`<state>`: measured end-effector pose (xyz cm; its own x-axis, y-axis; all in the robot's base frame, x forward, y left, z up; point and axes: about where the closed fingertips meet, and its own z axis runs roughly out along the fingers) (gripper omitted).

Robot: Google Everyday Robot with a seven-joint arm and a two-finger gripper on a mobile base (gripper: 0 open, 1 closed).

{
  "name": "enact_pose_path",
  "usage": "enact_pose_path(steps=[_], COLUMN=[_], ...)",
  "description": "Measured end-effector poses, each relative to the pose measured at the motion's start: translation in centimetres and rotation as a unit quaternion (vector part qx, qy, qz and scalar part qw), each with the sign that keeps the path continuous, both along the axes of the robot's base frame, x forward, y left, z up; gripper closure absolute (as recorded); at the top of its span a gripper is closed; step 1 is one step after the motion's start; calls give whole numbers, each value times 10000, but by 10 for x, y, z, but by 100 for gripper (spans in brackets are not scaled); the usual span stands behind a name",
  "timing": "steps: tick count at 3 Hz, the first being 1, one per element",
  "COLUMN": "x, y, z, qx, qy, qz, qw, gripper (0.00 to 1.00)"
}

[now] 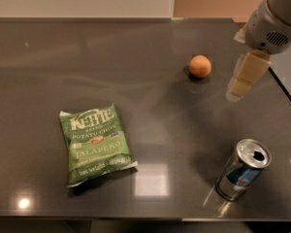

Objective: Move orange near redbull can

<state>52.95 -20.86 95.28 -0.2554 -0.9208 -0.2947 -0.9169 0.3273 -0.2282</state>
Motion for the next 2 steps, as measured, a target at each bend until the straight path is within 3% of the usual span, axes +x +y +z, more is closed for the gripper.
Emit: enact_pose_path(steps=[2], x=[77], y=[-5], z=[-29], qx=[638], qy=[34], qz=[-122], qw=[9979], gripper=[0])
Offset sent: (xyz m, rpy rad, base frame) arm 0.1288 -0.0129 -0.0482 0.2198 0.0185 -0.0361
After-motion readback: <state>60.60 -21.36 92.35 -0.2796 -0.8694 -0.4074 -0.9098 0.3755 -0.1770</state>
